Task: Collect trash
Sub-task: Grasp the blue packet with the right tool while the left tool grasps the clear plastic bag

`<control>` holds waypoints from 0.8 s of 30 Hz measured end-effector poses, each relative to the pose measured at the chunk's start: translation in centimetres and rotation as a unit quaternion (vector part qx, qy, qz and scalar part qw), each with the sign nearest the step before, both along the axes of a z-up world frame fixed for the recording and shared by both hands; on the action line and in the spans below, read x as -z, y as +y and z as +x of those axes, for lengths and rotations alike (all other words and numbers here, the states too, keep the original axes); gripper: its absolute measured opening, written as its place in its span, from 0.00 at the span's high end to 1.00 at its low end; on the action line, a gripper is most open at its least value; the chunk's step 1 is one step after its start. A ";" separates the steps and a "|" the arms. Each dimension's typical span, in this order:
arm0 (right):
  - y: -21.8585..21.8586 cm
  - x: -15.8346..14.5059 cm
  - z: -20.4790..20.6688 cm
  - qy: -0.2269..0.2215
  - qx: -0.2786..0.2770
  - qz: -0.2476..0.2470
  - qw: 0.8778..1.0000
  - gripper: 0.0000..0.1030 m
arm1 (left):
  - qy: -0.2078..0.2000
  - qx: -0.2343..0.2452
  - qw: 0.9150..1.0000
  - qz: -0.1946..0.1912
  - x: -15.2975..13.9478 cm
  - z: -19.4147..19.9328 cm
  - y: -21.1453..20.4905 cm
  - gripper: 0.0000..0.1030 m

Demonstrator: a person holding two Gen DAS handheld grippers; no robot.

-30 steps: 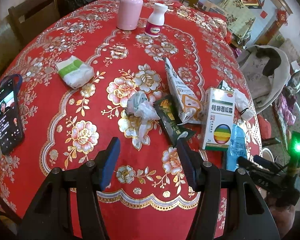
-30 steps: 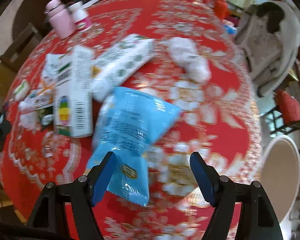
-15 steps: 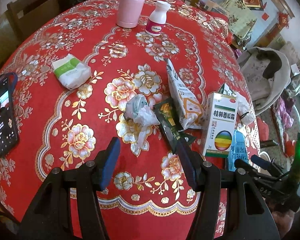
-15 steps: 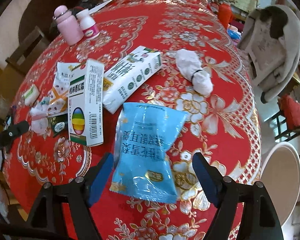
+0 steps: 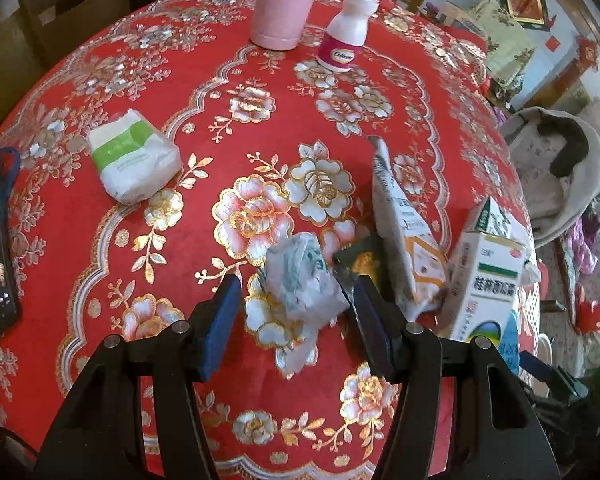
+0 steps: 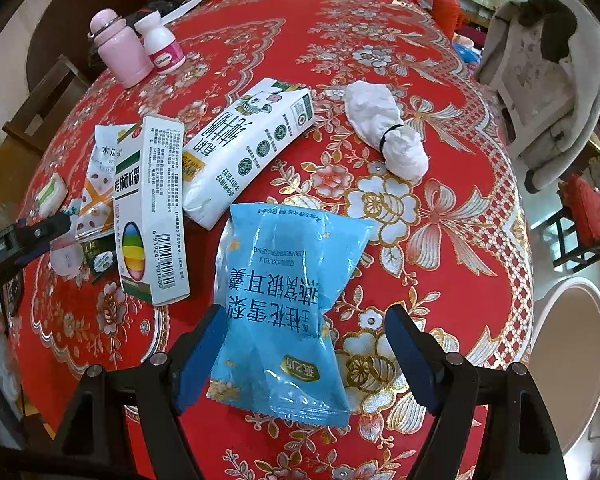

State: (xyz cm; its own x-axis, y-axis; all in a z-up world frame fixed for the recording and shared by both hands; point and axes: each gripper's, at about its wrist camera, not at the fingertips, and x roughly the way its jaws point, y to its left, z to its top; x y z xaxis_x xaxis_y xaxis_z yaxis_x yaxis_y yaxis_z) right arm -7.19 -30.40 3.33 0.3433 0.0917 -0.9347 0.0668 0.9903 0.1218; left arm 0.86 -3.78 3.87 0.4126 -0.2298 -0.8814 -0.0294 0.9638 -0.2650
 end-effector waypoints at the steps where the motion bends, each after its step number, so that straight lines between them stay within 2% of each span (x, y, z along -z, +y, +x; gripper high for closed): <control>1: 0.1 0.0 0.1 0.000 -0.003 0.000 1.000 0.23 | 0.004 -0.001 1.000 0.000 0.3 0.2 0.0 0.45; 3: 0.4 0.1 0.3 0.000 -0.007 0.004 1.000 0.23 | 0.010 0.000 1.000 0.000 0.8 0.4 -0.1 0.54; 5: 0.7 0.5 0.6 0.003 -0.010 0.004 1.000 0.23 | 0.024 0.006 1.000 -0.002 1.4 0.5 -0.3 0.73; 8: 1.5 1.1 1.0 0.004 -0.017 -0.006 1.000 0.23 | 0.023 0.007 1.000 0.000 1.6 0.0 -0.2 0.84; 11: 1.8 1.4 0.9 0.003 -0.025 -0.013 1.000 0.25 | 0.022 0.010 1.000 -0.004 1.3 -0.8 0.0 0.87; 12: 1.7 1.4 0.8 0.002 -0.026 -0.016 1.000 0.35 | 0.018 0.011 1.000 -0.004 1.0 -1.2 0.1 0.88; 15: 1.1 0.6 0.2 -0.018 -0.018 -0.004 1.000 0.54 | 0.007 0.017 1.000 -0.010 -0.2 -2.2 0.2 0.88; 24: -1.1 -2.3 -2.8 -0.059 0.023 0.029 0.998 0.57 | -0.044 0.078 0.996 -0.025 -5.1 -4.7 -3.1 0.88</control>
